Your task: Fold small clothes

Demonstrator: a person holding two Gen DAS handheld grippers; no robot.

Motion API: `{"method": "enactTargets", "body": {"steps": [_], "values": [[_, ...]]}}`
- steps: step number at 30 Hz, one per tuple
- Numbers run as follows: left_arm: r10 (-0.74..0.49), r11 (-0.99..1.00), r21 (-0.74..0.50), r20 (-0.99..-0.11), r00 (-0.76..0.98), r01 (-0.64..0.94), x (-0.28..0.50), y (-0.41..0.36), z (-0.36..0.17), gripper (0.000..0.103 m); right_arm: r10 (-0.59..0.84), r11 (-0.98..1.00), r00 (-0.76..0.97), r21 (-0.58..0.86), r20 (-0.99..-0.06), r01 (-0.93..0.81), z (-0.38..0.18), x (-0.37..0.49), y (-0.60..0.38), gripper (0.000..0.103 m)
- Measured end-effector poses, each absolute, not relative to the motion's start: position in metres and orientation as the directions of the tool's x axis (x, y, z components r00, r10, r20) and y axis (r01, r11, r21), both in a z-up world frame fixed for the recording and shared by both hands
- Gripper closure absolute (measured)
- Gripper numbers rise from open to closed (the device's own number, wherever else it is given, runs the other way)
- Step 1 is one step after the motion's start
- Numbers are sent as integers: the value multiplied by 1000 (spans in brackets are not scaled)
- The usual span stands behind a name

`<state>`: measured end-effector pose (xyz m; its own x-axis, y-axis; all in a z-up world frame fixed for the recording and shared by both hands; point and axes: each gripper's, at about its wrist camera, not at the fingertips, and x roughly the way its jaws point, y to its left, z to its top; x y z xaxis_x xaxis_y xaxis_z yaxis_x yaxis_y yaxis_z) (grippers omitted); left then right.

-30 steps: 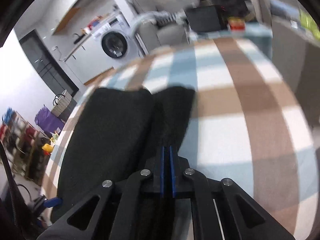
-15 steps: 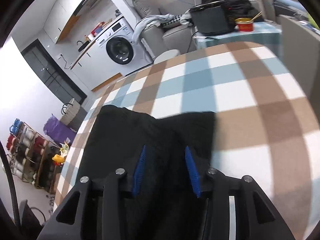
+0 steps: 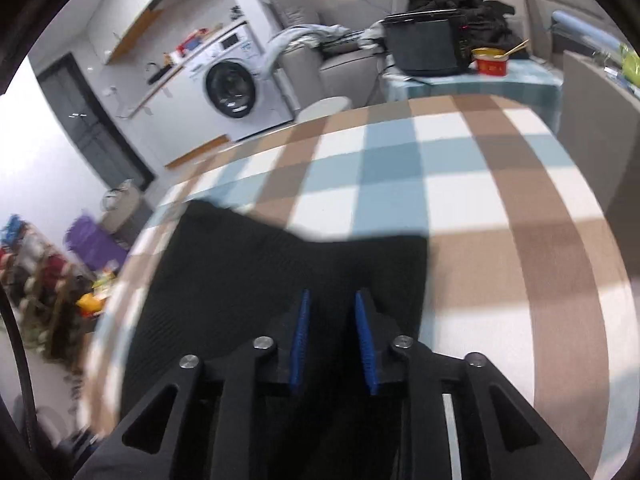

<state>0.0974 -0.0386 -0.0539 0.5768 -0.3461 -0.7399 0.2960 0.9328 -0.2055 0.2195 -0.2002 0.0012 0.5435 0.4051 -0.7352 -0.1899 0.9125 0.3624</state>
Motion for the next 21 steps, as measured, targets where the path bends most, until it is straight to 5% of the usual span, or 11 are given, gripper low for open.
{"method": "enactTargets", "body": {"steps": [2,7,9,10,12,15,17,21], "values": [[-347,932,-207,-738,578,297,98,-38,-54,30,471,882,497,402,-729,-246,5,188,-199,64],[-347,933,-205,-737,580,297,98,-38,-55,30,555,832,379,482,-741,-276,-12,126,-190,61],[-348,932,-209,-738,578,295,98,-38,-54,30,531,847,404,452,-745,-280,-15,116,-185,72],[-349,932,-210,-738,577,295,98,-38,-54,30,526,850,417,448,-741,-275,-12,114,-185,94],[-349,932,-211,-739,576,294,98,-37,-54,30,568,823,437,486,-697,-295,-1,106,-186,94],[-350,932,-212,-739,575,295,98,-36,-54,30,478,877,455,377,-751,-298,0,97,-182,94],[-348,933,-212,-742,572,292,97,-34,-53,30,458,888,390,396,-799,-233,-15,97,-188,90],[-351,933,-227,-742,572,278,95,-28,-50,30,617,784,358,587,-701,-202,-8,77,-211,72]]}}
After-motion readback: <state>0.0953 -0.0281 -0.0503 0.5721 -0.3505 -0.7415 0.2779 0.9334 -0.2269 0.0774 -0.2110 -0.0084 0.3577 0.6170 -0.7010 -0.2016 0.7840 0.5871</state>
